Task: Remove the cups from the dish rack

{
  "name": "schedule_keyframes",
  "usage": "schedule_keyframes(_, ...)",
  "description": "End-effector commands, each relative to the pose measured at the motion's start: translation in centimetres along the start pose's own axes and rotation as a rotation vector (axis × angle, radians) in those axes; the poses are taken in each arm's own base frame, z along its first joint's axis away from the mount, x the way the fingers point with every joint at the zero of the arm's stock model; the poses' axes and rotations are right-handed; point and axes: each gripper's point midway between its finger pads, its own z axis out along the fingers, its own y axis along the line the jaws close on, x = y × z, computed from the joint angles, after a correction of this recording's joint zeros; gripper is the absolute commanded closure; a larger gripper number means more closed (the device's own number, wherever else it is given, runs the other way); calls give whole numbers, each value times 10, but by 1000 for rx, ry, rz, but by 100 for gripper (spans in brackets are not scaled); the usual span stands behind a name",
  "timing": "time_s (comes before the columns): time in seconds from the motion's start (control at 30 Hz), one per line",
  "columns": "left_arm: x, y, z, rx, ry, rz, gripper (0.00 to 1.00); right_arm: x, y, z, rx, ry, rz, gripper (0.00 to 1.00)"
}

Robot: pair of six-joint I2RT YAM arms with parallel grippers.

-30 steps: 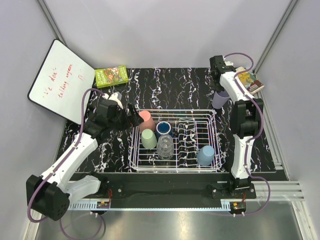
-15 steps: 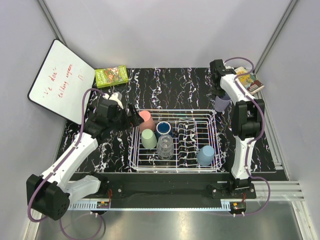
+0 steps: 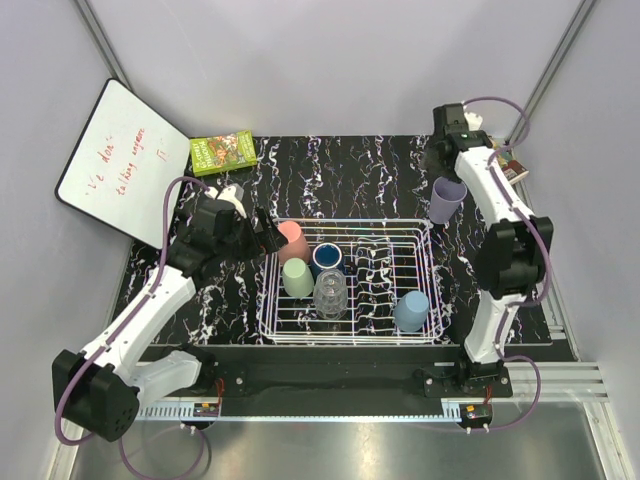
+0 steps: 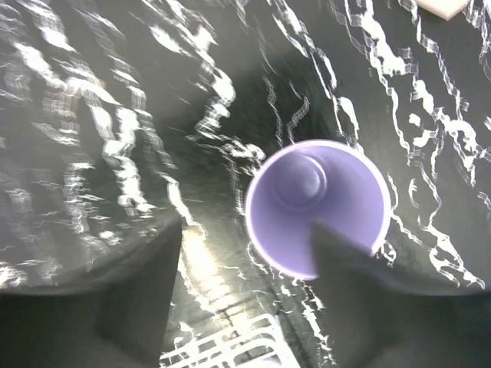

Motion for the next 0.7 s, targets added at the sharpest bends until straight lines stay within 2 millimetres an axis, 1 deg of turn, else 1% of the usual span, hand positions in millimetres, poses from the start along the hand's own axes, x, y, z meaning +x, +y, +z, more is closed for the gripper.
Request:
schedule_keyframes(0.0, -18, -10, -7, 38, -70, 26, 1, -53, 16, -75, -173, -182, 62, 7)
schedule_keyframes(0.03, -20, -10, -8, 34, -79, 31, 1, -58, 19, -83, -199, -208, 66, 0)
schedule_keyframes(0.07, -22, -11, -9, 33, -85, 36, 1, -59, 21, -92, -224, -223, 58, 0)
schedule_keyframes(0.1, -24, -11, -10, 32, -90, 41, 1, -54, 25, -106, -281, -224, 51, 0)
schedule_keyframes(0.17, -29, -11, -13, 20, -105, 56, 1, -54, 29, -122, -345, -244, 52, 0)
schedule_keyframes(0.2, -31, -11, -13, 17, -111, 62, 1, -47, 29, -137, -395, -245, 50, 0)
schedule_keyframes(0.23, -33, -10, -14, 5, -113, 74, 1, -48, 32, -145, -431, -268, 58, 0)
schedule_keyframes(0.27, -37, -13, -17, 6, -125, 83, 1, -46, 34, -153, -462, -278, 75, 0)
schedule_keyframes(0.3, -40, -11, -18, -5, -132, 99, 1, -33, 33, -164, -511, -270, 70, 0)
schedule_keyframes(0.33, -42, -6, -19, -36, -138, 106, 1, -31, 37, -173, -540, -290, 75, 0)
schedule_keyframes(0.37, -45, -9, -21, -34, -143, 118, 1, -26, 38, -179, -558, -295, 94, 0)
schedule_keyframes(0.4, -49, -4, -22, -70, -158, 137, 1, -12, 33, -184, -570, -293, 105, 0)
schedule_keyframes(0.43, -49, 5, -23, -126, -163, 145, 1, -13, 36, -192, -615, -325, 141, 0)
schedule_keyframes(0.47, -50, 3, -23, -140, -163, 160, 1, -6, 39, -200, -660, -328, 178, 0)
schedule_keyframes(0.5, -50, 5, -23, -159, -160, 173, 1, 11, 32, -203, -690, -333, 195, 0)
schedule_keyframes(0.53, -49, 9, -23, -194, -156, 179, 1, 7, 34, -216, -742, -390, 219, 0)
schedule_keyframes(0.57, -44, 6, -20, -199, -142, 200, 1, 14, 36, -224, -779, -397, 247, 0)
schedule_keyframes(0.6, -42, 4, -20, -205, -140, 208, 1, 29, 32, -231, -826, -392, 252, 0)
schedule_keyframes(0.63, -42, 7, -20, -240, -153, 222, 1, 32, 32, -237, -857, -401, 260, 0)
schedule_keyframes(0.67, -34, 1, -19, -239, -151, 250, 1, 37, 29, -240, -860, -401, 250, 0)
